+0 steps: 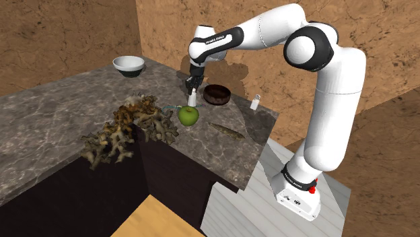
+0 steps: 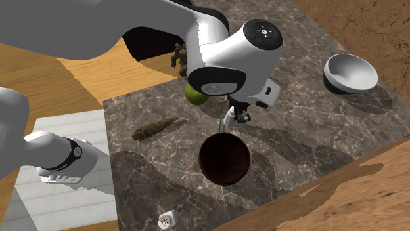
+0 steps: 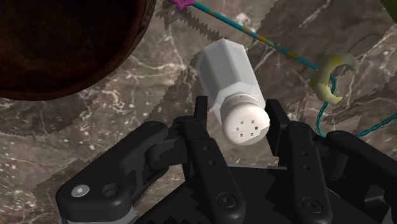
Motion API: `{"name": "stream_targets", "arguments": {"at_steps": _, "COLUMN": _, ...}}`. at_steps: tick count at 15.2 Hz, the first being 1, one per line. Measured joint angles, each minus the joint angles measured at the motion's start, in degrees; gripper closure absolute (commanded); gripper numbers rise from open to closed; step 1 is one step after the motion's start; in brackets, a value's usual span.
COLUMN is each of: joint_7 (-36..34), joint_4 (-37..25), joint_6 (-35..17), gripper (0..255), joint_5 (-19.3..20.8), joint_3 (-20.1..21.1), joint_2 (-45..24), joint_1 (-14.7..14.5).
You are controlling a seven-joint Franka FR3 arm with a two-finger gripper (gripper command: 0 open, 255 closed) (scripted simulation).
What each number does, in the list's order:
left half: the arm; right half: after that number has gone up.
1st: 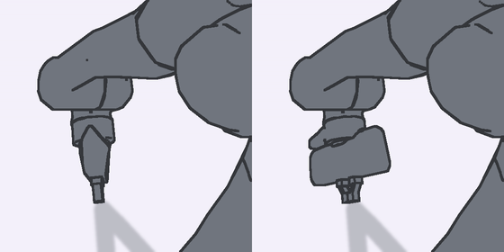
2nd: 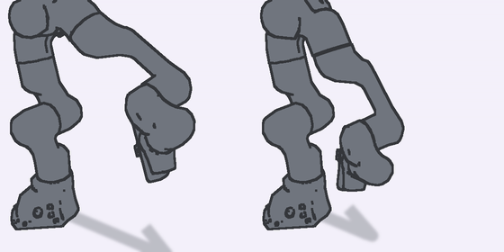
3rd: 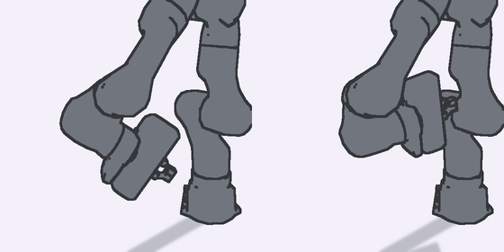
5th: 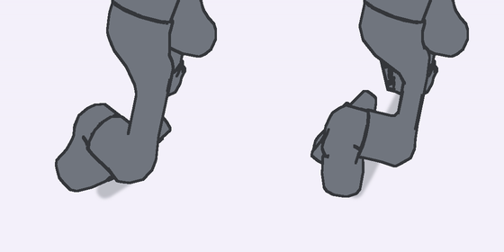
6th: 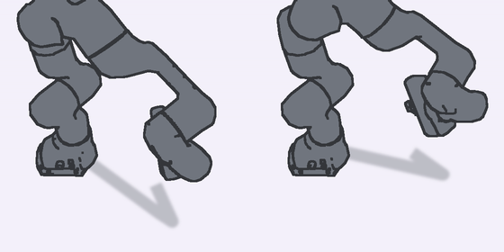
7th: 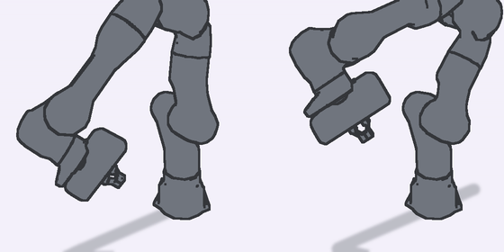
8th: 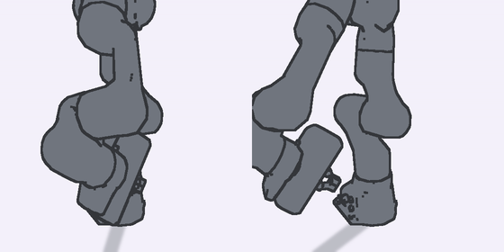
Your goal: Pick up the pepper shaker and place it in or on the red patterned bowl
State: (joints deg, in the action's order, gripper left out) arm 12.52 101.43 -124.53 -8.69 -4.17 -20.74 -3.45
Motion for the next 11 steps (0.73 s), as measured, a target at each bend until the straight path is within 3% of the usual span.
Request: {"name": "stream_targets", "arguments": {"at_steps": 11, "joint_7": -0.64, "joint_4": -2.66, "joint_6": 4.56, "gripper": 255, "joint_5": 0.50, "joint_3": -0.18, "joint_2": 1.91, "joint_1": -0.02}}
